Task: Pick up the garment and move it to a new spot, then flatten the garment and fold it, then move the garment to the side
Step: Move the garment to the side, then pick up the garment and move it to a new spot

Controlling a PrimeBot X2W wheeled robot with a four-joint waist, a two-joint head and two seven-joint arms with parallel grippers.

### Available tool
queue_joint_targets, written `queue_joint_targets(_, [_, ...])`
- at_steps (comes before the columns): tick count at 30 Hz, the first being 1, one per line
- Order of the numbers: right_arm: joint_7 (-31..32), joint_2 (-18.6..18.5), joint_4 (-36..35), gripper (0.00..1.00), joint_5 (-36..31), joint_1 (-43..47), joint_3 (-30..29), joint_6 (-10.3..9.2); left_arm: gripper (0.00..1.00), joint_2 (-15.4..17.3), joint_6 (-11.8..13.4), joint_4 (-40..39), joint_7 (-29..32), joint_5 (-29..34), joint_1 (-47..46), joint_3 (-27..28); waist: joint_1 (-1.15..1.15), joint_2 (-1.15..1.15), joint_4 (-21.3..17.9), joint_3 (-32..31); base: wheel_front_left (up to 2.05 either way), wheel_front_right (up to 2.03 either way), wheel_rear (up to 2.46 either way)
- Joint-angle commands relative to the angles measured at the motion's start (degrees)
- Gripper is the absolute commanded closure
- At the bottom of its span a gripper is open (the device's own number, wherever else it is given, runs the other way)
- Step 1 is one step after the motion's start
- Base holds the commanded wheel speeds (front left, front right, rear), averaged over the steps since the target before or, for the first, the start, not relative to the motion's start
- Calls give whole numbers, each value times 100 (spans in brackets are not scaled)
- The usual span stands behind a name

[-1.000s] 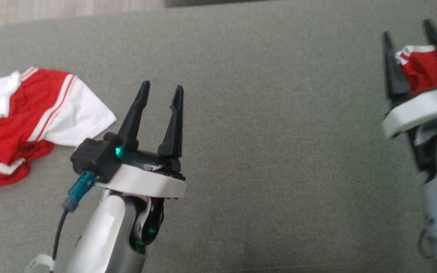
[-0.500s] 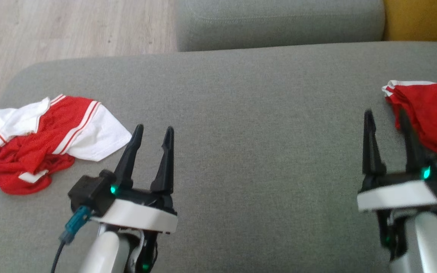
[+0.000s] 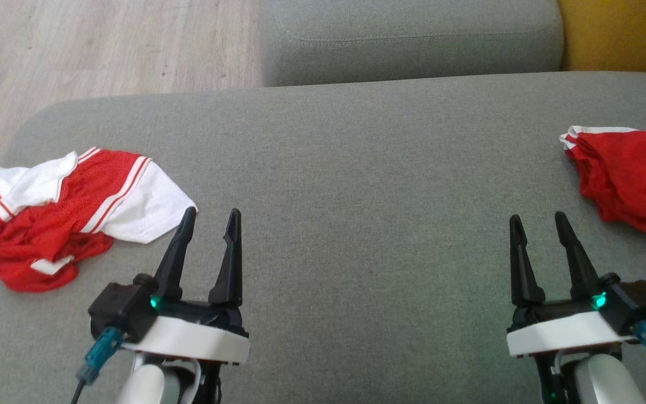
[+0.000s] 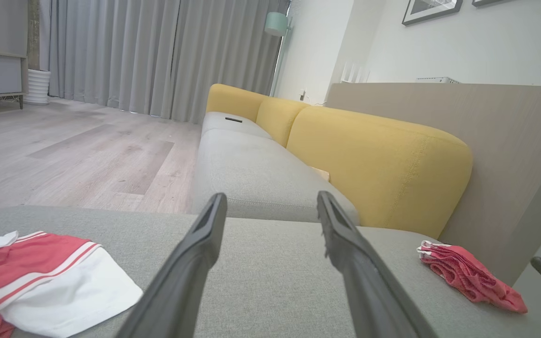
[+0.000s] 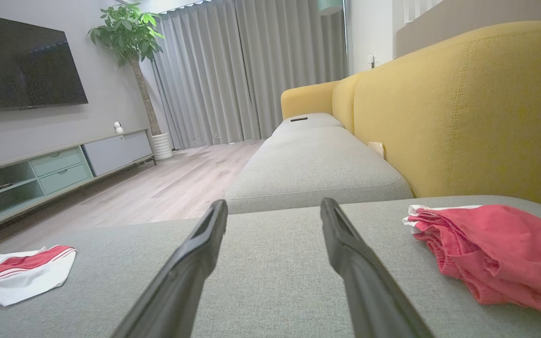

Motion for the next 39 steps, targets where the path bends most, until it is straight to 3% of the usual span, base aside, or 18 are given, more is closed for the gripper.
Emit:
queue_joint_targets(1, [-72, -22, -177, 0, -7, -133, 140, 42, 0, 19, -21, -226, -31, 34, -149, 191, 0, 0, 2, -5, 0, 0, 0])
queue_joint_targets(17, [-77, -22, -207, 0, 97, -121, 62, 42, 0, 19, 10, -142, -31, 1, -261, 105, 0, 0, 219, 22, 0, 0, 0])
queue_joint_targets(39, [-77, -22, 124, 0, 410, -289, 1042, 42, 0, 19, 112, -73, -31, 148, -271, 505, 0, 0, 2224, -50, 0, 0, 0])
